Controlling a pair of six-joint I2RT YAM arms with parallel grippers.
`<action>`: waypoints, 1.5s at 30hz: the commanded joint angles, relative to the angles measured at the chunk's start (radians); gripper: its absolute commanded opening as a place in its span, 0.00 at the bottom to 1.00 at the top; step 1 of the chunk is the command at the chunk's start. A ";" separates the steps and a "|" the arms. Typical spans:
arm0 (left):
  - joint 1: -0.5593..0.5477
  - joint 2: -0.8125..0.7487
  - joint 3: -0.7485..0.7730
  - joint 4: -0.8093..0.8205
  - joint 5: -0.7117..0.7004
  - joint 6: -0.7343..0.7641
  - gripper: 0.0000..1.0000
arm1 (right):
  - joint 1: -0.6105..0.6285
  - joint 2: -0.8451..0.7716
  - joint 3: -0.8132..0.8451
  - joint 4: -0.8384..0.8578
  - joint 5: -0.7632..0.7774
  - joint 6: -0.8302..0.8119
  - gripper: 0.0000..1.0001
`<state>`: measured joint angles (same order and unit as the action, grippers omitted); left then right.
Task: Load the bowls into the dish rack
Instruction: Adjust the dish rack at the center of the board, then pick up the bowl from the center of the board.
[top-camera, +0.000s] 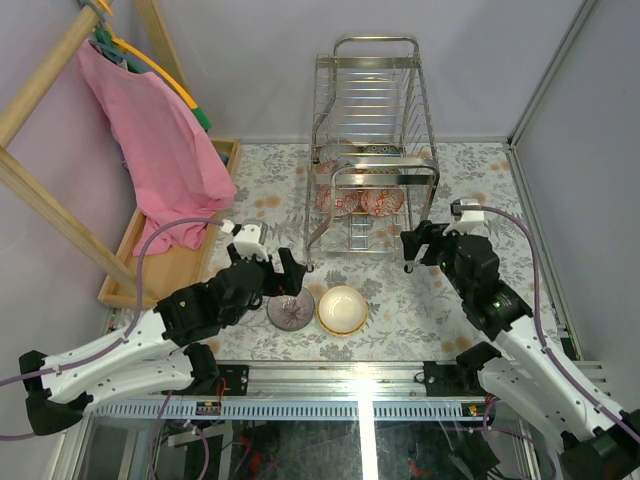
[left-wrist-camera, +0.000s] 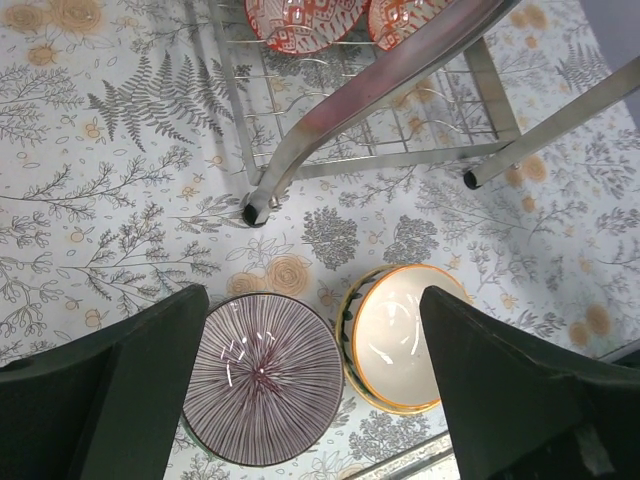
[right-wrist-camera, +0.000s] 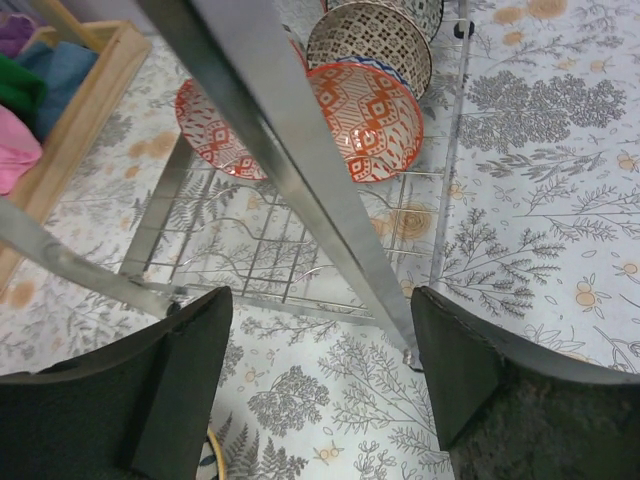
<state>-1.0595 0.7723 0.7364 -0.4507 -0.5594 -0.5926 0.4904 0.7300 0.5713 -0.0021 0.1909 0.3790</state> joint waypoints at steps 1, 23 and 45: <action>-0.006 -0.025 0.071 -0.055 0.021 -0.022 0.88 | -0.003 -0.085 0.051 -0.072 -0.055 0.016 0.82; -0.005 -0.016 0.182 -0.173 0.156 -0.157 1.00 | -0.004 -0.293 0.337 -0.843 -0.003 0.324 0.99; -0.005 0.120 0.205 -0.206 0.186 -0.304 1.00 | -0.004 -0.497 0.264 -0.802 -0.360 0.374 0.99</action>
<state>-1.0599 0.9348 0.9909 -0.7200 -0.4088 -0.8684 0.4904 0.2428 0.8474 -0.7837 -0.0570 0.8219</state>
